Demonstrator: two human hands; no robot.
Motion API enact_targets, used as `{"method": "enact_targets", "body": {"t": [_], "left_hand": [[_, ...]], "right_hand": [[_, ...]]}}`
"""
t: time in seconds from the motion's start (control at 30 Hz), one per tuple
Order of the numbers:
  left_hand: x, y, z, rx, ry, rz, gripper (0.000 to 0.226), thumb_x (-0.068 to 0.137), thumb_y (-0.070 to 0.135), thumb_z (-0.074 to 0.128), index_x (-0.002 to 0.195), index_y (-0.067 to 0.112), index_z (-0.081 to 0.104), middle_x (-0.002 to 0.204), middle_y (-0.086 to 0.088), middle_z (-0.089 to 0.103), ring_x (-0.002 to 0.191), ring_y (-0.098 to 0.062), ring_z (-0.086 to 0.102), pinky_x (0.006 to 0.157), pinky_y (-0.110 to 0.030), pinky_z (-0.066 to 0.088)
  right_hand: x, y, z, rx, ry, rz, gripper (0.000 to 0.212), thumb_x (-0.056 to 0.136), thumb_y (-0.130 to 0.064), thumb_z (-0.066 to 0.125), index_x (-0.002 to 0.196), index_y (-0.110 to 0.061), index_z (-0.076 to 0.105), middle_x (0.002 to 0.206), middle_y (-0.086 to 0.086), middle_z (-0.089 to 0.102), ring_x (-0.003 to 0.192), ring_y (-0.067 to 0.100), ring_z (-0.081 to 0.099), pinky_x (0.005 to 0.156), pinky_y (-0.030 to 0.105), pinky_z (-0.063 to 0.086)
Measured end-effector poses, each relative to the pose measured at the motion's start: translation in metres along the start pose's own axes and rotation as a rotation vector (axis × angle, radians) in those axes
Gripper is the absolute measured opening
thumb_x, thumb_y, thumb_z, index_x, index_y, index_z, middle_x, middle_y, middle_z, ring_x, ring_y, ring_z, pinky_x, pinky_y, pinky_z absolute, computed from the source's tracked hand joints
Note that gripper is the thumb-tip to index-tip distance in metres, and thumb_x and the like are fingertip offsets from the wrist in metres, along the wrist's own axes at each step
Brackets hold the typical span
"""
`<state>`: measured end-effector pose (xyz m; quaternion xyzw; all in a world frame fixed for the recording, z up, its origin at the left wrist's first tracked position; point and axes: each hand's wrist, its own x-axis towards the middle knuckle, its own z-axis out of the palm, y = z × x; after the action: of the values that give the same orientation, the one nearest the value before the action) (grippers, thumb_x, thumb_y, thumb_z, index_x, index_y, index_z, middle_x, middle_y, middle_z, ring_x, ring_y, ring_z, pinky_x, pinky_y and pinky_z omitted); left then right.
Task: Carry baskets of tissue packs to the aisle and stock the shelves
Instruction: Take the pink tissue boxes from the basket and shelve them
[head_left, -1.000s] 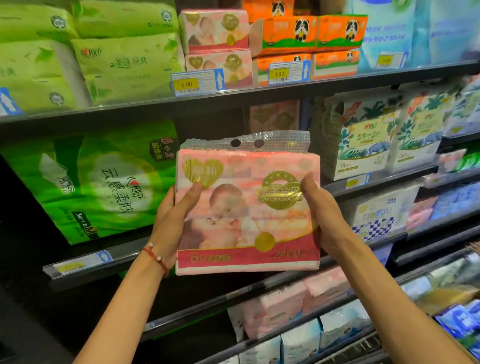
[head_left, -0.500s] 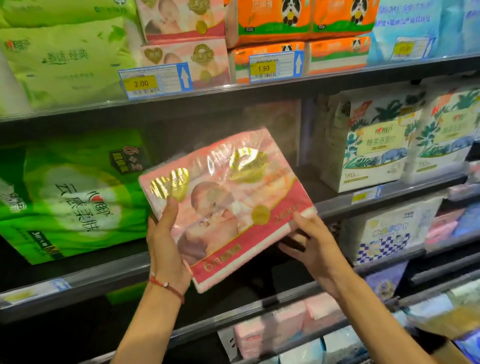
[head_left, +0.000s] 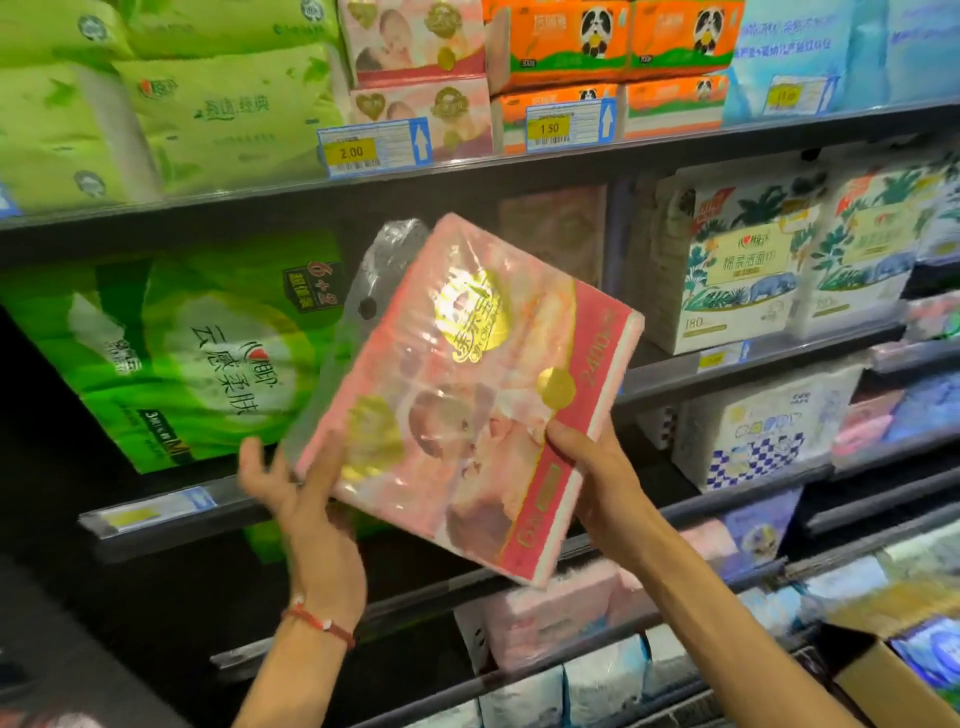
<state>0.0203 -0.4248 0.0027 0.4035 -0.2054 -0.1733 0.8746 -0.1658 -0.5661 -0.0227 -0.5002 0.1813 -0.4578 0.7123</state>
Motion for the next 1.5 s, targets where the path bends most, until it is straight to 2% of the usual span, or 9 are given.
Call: {"method": "enact_targets", "body": {"t": [0.1, 0.2, 0.27, 0.43, 0.57, 0.73, 1.03, 1.3, 1.5], "left_hand": [[0.011, 0.036, -0.017, 0.361, -0.132, 0.123, 0.097, 0.073, 0.044, 0.083, 0.154, 0.037, 0.03, 0.159, 0.007, 0.036, 0.136, -0.008, 0.048, 0.114, -0.037, 0.04], [0.008, 0.049, -0.014, 0.548, -0.51, -0.042, 0.064, 0.084, 0.046, 0.066, 0.144, 0.043, 0.045, 0.132, 0.031, 0.06, 0.118, 0.011, 0.058, 0.095, -0.016, 0.049], [0.004, 0.046, -0.007, 0.49, -0.565, -0.169, 0.069, 0.082, 0.04, 0.065, 0.146, 0.044, 0.04, 0.115, 0.04, 0.064, 0.108, 0.014, 0.062, 0.081, -0.01, 0.054], [0.011, 0.028, -0.003, 0.391, -0.594, -0.23, 0.096, 0.079, 0.031, 0.085, 0.155, 0.038, 0.028, 0.132, 0.025, 0.063, 0.121, -0.002, 0.063, 0.093, -0.024, 0.057], [0.03, 0.02, 0.018, 0.362, -0.55, -0.201, 0.081, 0.075, 0.027, 0.083, 0.145, 0.032, 0.044, 0.129, 0.005, 0.07, 0.117, -0.019, 0.069, 0.09, -0.036, 0.058], [0.06, 0.007, 0.051, 0.232, -0.463, -0.241, 0.061, 0.083, 0.02, 0.081, 0.138, 0.027, 0.057, 0.126, -0.005, 0.072, 0.112, -0.029, 0.071, 0.093, -0.048, 0.056], [0.109, -0.017, 0.09, 0.197, -0.291, -0.31, 0.051, 0.083, 0.023, 0.082, 0.131, 0.022, 0.064, 0.118, -0.009, 0.075, 0.108, -0.036, 0.072, 0.093, -0.058, 0.057], [0.132, -0.037, 0.117, 0.414, -0.219, -0.16, 0.105, 0.059, 0.057, 0.088, 0.145, 0.033, 0.032, 0.14, 0.0, 0.059, 0.12, -0.022, 0.064, 0.101, -0.053, 0.052], [0.155, -0.055, 0.122, 0.42, -0.123, -0.179, 0.055, 0.07, 0.04, 0.085, 0.105, 0.028, 0.045, 0.123, -0.005, 0.063, 0.111, -0.023, 0.066, 0.098, -0.053, 0.054]], "right_hand": [[-0.007, -0.012, -0.005, -0.053, -0.022, -0.028, 0.067, 0.082, -0.028, 0.077, 0.143, -0.017, 0.055, 0.118, 0.008, 0.073, 0.098, 0.022, 0.073, 0.079, 0.033, 0.06], [-0.01, -0.022, 0.0, -0.094, -0.09, -0.019, 0.059, 0.085, -0.02, 0.069, 0.141, -0.015, 0.054, 0.106, 0.006, 0.075, 0.086, 0.02, 0.074, 0.067, 0.032, 0.06], [-0.008, -0.024, 0.003, -0.139, -0.096, -0.015, 0.063, 0.084, -0.019, 0.069, 0.144, -0.014, 0.049, 0.112, 0.008, 0.075, 0.093, 0.024, 0.074, 0.072, 0.035, 0.061], [0.005, -0.031, -0.001, -0.153, -0.026, 0.009, 0.074, 0.076, -0.026, 0.075, 0.143, -0.013, 0.046, 0.116, 0.005, 0.07, 0.096, 0.021, 0.073, 0.08, 0.037, 0.061], [0.026, -0.046, -0.001, -0.181, -0.048, 0.005, 0.071, 0.078, -0.028, 0.073, 0.142, -0.009, 0.048, 0.127, 0.015, 0.061, 0.099, 0.019, 0.072, 0.08, 0.032, 0.061], [0.068, -0.06, -0.002, -0.213, -0.079, 0.122, 0.071, 0.086, -0.043, 0.079, 0.145, -0.015, 0.051, 0.138, 0.026, 0.064, 0.119, 0.043, 0.066, 0.108, 0.063, 0.05], [0.12, -0.061, -0.021, -0.499, -0.157, 0.06, 0.055, 0.092, -0.027, 0.078, 0.142, -0.028, 0.056, 0.124, 0.0, 0.075, 0.113, 0.021, 0.074, 0.106, 0.047, 0.056], [0.16, -0.074, -0.039, -0.542, -0.276, -0.05, 0.05, 0.095, -0.014, 0.075, 0.139, -0.032, 0.064, 0.115, 0.012, 0.073, 0.101, 0.014, 0.072, 0.086, 0.022, 0.057], [0.2, -0.061, -0.041, -0.651, -0.209, 0.035, 0.034, 0.091, -0.012, 0.08, 0.123, -0.013, 0.068, 0.086, -0.009, 0.074, 0.082, 0.006, 0.072, 0.08, 0.023, 0.055]]}}
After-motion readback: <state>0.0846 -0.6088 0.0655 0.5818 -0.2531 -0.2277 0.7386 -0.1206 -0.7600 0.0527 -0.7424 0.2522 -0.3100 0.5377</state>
